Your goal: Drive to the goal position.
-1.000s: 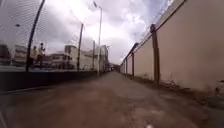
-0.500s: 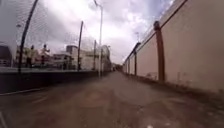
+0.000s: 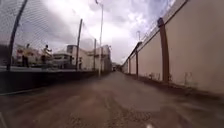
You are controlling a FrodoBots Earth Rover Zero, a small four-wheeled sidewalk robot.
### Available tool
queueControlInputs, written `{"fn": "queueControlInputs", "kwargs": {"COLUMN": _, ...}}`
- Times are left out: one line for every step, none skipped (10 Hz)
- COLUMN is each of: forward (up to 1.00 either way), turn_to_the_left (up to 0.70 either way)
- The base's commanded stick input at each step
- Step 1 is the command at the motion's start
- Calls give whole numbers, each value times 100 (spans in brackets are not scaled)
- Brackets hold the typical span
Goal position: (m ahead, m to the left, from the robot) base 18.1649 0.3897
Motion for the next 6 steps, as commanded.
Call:
{"fn": "queueControlInputs", "kwargs": {"forward": 70, "turn_to_the_left": -5}}
{"fn": "queueControlInputs", "kwargs": {"forward": 70, "turn_to_the_left": -28}}
{"fn": "queueControlInputs", "kwargs": {"forward": 70, "turn_to_the_left": -28}}
{"fn": "queueControlInputs", "kwargs": {"forward": 70, "turn_to_the_left": -20}}
{"fn": "queueControlInputs", "kwargs": {"forward": 70, "turn_to_the_left": -4}}
{"fn": "queueControlInputs", "kwargs": {"forward": 70, "turn_to_the_left": 0}}
